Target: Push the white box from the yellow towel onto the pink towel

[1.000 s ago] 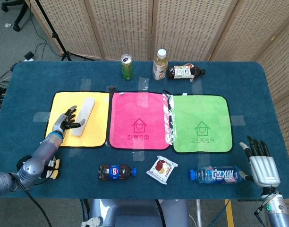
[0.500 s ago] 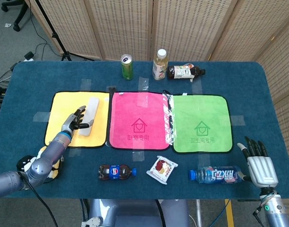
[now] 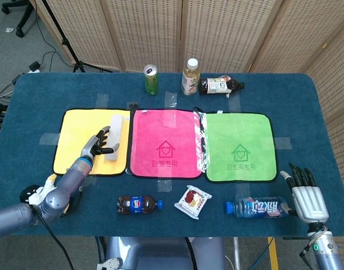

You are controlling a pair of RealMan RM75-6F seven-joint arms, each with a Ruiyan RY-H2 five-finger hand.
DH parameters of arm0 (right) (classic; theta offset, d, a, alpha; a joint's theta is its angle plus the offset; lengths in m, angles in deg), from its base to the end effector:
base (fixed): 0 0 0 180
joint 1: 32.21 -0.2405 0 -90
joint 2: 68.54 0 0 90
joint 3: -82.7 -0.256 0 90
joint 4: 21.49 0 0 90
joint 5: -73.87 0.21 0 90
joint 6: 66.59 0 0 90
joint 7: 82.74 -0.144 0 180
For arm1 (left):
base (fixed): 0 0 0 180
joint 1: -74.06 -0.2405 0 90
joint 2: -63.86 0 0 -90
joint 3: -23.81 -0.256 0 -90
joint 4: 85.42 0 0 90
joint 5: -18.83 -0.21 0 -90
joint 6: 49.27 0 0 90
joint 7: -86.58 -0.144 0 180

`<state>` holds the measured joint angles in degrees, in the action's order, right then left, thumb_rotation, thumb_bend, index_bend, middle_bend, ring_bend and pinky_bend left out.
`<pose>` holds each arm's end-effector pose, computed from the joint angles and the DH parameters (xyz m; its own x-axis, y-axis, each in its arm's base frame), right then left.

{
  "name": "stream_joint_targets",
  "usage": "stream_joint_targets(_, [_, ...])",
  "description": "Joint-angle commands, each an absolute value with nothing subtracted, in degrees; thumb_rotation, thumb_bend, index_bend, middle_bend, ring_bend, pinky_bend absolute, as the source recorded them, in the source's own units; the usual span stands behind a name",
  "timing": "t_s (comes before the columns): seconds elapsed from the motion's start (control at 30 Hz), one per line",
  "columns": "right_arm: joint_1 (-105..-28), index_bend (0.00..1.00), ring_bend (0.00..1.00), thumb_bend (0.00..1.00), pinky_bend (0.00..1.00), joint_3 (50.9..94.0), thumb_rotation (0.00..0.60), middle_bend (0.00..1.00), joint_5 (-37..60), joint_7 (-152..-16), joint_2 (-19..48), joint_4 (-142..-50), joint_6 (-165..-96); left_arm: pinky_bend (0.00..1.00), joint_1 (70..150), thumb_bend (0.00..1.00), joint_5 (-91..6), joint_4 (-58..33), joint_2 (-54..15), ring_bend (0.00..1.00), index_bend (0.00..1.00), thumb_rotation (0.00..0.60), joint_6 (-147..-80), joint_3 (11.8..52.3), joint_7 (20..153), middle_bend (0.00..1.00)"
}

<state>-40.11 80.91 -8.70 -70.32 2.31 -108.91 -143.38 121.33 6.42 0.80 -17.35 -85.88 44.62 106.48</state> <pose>-0.3237 -0.1928 0.1098 0.5509 -0.1452 0.8218 -0.8327 -0.0293 0.5530 -0.1764 0.3836 0.0072 -0.7411 0.2468 0.6244 0.6386 0.5464 0.5419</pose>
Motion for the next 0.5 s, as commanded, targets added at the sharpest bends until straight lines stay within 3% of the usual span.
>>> stream_joint_targets(0.03, [-40.1,0.14,0.0,0.0,0.0,80.9,0.6,0.0,-8.7,-70.3,2.3,-108.9,-143.4,0.02,121.6,0.4,5.7,1.1,-17.9,0.0,0.02,0.6,-87.1,44.8,105.8,0.0])
stream_joint_targets(0.5, [-40.2,0.14,0.0,0.0,0.0,81.0,0.6,0.0,-8.6,-70.4,2.4,-108.8,-143.3,0.02,123.8,0.4,5.7,0.0,-20.6,0.0,0.02,0.6,-89.5,45.3,102.1,0.0])
